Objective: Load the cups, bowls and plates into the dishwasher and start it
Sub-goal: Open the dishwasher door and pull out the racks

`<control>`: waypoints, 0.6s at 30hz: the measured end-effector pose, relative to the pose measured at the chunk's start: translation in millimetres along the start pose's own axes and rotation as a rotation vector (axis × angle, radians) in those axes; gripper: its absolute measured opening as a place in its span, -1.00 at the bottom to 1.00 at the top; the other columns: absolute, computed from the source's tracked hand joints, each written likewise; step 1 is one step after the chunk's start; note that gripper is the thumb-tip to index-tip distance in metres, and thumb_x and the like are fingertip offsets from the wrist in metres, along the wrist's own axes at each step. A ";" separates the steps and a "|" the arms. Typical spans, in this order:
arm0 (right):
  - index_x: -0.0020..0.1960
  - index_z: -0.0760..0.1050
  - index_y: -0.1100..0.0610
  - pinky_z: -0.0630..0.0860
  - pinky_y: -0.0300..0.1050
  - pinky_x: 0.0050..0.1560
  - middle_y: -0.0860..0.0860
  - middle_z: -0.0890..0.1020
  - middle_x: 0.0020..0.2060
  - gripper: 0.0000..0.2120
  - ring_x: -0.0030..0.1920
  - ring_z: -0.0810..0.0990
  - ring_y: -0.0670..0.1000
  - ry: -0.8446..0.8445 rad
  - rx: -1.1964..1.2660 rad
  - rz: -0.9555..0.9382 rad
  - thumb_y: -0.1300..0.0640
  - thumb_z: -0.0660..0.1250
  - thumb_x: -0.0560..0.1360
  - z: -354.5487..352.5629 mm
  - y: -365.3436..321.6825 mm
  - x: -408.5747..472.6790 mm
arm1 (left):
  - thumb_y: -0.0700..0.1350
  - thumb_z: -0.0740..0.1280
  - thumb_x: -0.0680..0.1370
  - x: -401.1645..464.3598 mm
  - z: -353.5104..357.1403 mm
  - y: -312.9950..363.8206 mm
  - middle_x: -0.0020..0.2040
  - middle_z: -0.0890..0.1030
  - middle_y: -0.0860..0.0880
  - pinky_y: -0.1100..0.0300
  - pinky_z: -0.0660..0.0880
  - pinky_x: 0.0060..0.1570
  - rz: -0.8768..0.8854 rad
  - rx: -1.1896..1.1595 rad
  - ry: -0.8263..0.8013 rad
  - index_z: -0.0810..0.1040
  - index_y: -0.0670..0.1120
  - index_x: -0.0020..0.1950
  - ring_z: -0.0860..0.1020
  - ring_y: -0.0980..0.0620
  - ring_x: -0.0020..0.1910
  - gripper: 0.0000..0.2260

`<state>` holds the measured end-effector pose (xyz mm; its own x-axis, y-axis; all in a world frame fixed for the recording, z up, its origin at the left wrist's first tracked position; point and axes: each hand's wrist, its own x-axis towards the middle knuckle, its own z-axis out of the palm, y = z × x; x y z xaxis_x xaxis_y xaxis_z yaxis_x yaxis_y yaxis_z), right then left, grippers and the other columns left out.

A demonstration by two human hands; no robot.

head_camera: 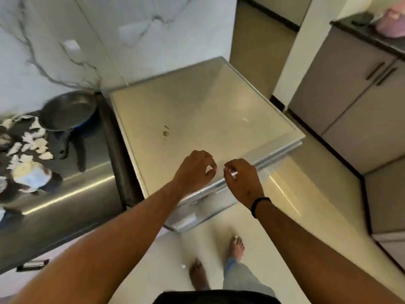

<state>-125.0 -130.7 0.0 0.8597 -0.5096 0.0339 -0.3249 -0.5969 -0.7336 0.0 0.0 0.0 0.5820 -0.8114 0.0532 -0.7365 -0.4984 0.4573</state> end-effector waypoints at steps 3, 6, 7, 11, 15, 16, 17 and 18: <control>0.11 0.61 0.19 0.57 -0.03 0.11 0.07 0.63 0.02 -0.84 -0.02 0.61 0.04 0.048 0.053 0.114 0.16 0.35 0.57 5.1 21.4 -15.2 | -0.04 0.43 0.52 5.1 28.9 -0.8 0.39 0.50 -0.12 -0.03 0.40 0.33 0.048 0.026 -0.065 0.62 -0.07 0.24 0.44 -0.16 0.39 -0.69; 0.11 0.60 0.16 0.57 -0.13 0.08 0.04 0.64 0.02 -0.86 -0.07 0.60 -0.03 0.063 0.172 0.306 0.17 0.35 0.57 10.8 40.4 -33.9 | 0.07 0.34 0.56 7.3 58.0 1.4 0.62 0.19 -0.14 -0.12 0.17 0.51 0.116 0.228 -0.170 0.28 -0.07 0.58 0.15 -0.20 0.59 -0.39; 0.12 0.59 0.14 0.55 -0.23 0.03 0.02 0.64 0.02 -0.85 -0.10 0.59 -0.08 0.059 0.219 0.365 0.16 0.34 0.57 11.7 45.8 -37.5 | 0.09 0.33 0.56 7.5 66.9 -0.1 0.65 0.06 -0.11 -0.14 0.10 0.54 0.136 0.347 -0.196 0.13 -0.04 0.64 0.04 -0.18 0.62 -0.29; 0.16 0.53 0.04 0.57 -0.31 -0.05 -0.01 0.65 -0.01 -0.81 -0.07 0.64 -0.06 0.032 0.462 0.567 0.05 0.36 0.56 28.8 61.1 -39.5 | 0.09 0.40 0.44 6.6 75.0 -1.2 0.67 -0.07 -0.06 -0.15 0.06 0.56 0.134 0.533 -0.199 -0.08 -0.03 0.66 -0.06 -0.15 0.64 -0.07; 0.18 0.49 0.00 0.63 0.09 0.11 0.04 0.69 -0.06 -0.66 -0.02 0.69 0.07 0.041 0.716 0.688 -0.12 0.44 0.49 58.4 79.1 -27.6 | 0.07 0.39 0.45 11.4 88.3 -2.3 0.67 -0.07 -0.05 -0.12 0.05 0.57 0.126 0.578 -0.135 -0.10 -0.03 0.66 -0.06 -0.14 0.64 -0.07; 0.20 0.50 0.03 0.64 0.10 0.11 0.06 0.70 -0.05 -0.63 -0.02 0.70 0.08 0.075 0.808 0.692 -0.11 0.47 0.49 60.7 73.4 -24.0 | 0.06 0.39 0.47 10.7 81.8 -3.3 0.67 -0.06 -0.06 -0.12 0.05 0.57 0.135 0.567 -0.107 -0.09 -0.04 0.66 -0.05 -0.13 0.64 -0.09; 0.23 0.49 0.07 0.64 0.07 0.11 0.08 0.70 -0.04 -0.61 -0.01 0.71 0.09 0.098 0.913 0.695 -0.07 0.48 0.49 61.2 68.1 -19.7 | 0.06 0.38 0.48 10.7 75.2 -2.8 0.67 -0.06 -0.06 -0.12 0.05 0.57 0.142 0.577 -0.096 -0.09 -0.05 0.66 -0.05 -0.13 0.64 -0.10; 0.24 0.49 0.10 0.64 0.03 0.11 0.08 0.71 -0.03 -0.61 0.01 0.71 0.09 0.117 1.041 0.700 -0.02 0.49 0.50 62.6 68.5 -14.9 | 0.07 0.38 0.49 12.7 72.9 -0.8 0.67 -0.06 -0.06 -0.12 0.05 0.58 0.143 0.588 -0.096 -0.09 -0.05 0.66 -0.05 -0.13 0.64 -0.10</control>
<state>-135.5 -125.2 -93.3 0.5714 -0.6025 -0.5572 -0.1864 0.5659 -0.8031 -17.1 -32.2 -64.4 0.4499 -0.8929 -0.0151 -0.8878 -0.4453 -0.1162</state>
